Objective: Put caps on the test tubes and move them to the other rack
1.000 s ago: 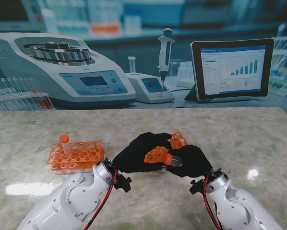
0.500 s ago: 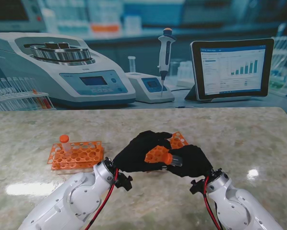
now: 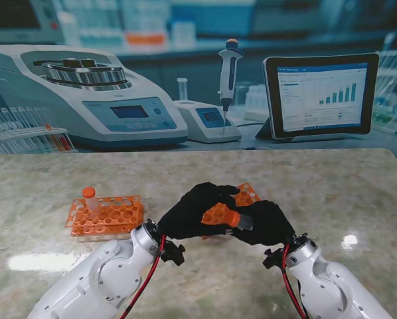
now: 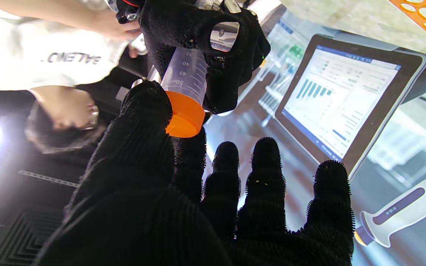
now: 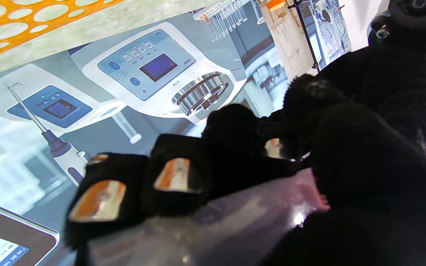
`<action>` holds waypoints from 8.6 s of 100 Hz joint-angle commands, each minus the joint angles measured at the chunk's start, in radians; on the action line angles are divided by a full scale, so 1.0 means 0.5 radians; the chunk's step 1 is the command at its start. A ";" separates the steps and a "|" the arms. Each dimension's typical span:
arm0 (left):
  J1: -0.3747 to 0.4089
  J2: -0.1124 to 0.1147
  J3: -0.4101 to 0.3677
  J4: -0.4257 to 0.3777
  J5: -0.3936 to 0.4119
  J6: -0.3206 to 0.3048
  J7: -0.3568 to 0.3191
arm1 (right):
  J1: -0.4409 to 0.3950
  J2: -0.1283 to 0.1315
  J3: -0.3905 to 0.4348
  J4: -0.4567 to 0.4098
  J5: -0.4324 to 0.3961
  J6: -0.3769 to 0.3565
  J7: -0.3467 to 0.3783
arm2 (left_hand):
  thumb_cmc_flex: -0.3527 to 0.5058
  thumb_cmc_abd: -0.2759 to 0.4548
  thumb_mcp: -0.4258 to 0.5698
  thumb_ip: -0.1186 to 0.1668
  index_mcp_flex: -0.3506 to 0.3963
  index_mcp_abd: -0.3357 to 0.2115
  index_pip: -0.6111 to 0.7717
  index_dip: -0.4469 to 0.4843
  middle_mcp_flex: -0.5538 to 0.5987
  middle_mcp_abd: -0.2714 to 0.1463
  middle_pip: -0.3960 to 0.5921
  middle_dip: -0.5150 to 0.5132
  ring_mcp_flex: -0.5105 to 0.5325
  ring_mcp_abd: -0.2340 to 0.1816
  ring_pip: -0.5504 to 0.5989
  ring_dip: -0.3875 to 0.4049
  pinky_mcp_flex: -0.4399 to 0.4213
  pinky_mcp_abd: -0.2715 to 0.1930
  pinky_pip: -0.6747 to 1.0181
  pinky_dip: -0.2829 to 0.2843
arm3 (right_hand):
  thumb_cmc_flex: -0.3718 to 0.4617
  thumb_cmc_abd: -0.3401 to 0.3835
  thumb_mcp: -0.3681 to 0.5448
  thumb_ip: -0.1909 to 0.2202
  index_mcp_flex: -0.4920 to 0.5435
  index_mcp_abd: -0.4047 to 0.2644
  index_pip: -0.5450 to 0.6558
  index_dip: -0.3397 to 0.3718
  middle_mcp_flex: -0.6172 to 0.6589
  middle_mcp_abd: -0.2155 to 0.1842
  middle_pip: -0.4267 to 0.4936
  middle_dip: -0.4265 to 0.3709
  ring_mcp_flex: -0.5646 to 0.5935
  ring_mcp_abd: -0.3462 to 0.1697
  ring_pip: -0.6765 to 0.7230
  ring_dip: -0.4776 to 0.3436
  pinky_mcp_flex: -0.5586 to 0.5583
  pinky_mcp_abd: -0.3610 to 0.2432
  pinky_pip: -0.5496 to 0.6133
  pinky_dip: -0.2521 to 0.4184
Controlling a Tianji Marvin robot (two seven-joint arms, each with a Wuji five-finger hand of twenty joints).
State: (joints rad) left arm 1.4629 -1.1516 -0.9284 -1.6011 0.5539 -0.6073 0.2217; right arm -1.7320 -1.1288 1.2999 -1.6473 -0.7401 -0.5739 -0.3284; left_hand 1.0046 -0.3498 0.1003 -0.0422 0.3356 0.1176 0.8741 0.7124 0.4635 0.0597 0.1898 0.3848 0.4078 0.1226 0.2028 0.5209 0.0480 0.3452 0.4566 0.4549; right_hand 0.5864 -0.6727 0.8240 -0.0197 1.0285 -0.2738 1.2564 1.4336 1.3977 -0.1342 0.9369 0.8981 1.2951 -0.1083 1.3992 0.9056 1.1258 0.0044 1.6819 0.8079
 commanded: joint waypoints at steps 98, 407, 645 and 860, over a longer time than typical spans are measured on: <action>0.033 -0.022 -0.012 0.023 0.095 -0.129 0.086 | -0.014 -0.010 -0.022 -0.018 -0.004 0.003 0.000 | 0.521 0.010 0.880 0.012 0.749 -0.339 -0.515 -0.485 0.167 -0.020 -0.057 -0.096 0.152 -0.023 -0.042 -0.096 0.009 0.032 0.100 -0.021 | 0.058 0.071 -0.001 -0.007 0.019 -0.171 0.107 0.051 0.083 0.012 -0.010 0.025 0.054 -0.134 0.348 0.121 0.152 -0.228 0.614 0.093; 0.195 0.034 -0.224 -0.143 0.074 -0.017 -0.070 | 0.053 -0.027 -0.125 0.017 0.061 0.102 -0.033 | -0.401 -0.071 0.420 -0.019 -0.018 0.057 -0.514 -0.073 -0.103 0.016 -0.052 -0.015 -0.035 -0.014 -0.074 -0.098 -0.012 0.002 -0.078 0.006 | 0.062 0.068 -0.001 -0.007 0.019 -0.172 0.105 0.053 0.083 0.017 -0.010 0.026 0.054 -0.135 0.347 0.120 0.152 -0.230 0.612 0.092; 0.073 -0.001 -0.087 -0.001 0.244 -0.146 0.130 | 0.053 -0.022 -0.109 0.020 0.065 0.110 -0.006 | 0.543 0.037 0.837 0.025 0.565 -0.728 -0.680 -0.629 0.145 -0.092 -0.043 -0.084 0.103 -0.046 -0.013 -0.051 -0.028 0.009 0.049 -0.019 | 0.060 0.072 -0.012 -0.012 0.013 -0.178 0.101 0.054 0.083 0.013 -0.013 0.026 0.054 -0.135 0.347 0.121 0.152 -0.230 0.612 0.092; 0.034 0.015 -0.087 -0.016 0.135 0.019 -0.003 | 0.052 -0.021 -0.107 0.019 0.067 0.108 0.003 | 0.011 0.195 0.129 0.087 -0.046 -0.030 -0.096 0.102 -0.095 0.023 -0.046 -0.002 -0.005 -0.019 -0.025 -0.012 -0.032 0.021 -0.066 0.031 | 0.062 0.069 -0.016 -0.014 0.013 -0.181 0.099 0.056 0.083 0.015 -0.015 0.027 0.054 -0.135 0.346 0.120 0.152 -0.230 0.612 0.092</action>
State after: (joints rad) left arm 1.4810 -1.1403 -0.9735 -1.6094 0.6204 -0.6013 0.2201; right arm -1.6994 -1.1367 1.2493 -1.6348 -0.7084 -0.5215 -0.3287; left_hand 0.9078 -0.2956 0.1684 -0.0211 0.3398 0.1300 0.7620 0.7430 0.3992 0.0592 0.1607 0.3711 0.3928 0.1334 0.1779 0.5031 0.0300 0.3473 0.4235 0.4509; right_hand 0.5864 -0.6727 0.8140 -0.0198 1.0281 -0.2837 1.2573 1.4347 1.3977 -0.1342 0.9260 0.8984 1.2942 -0.1080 1.4103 0.9151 1.1258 0.0044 1.6928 0.8092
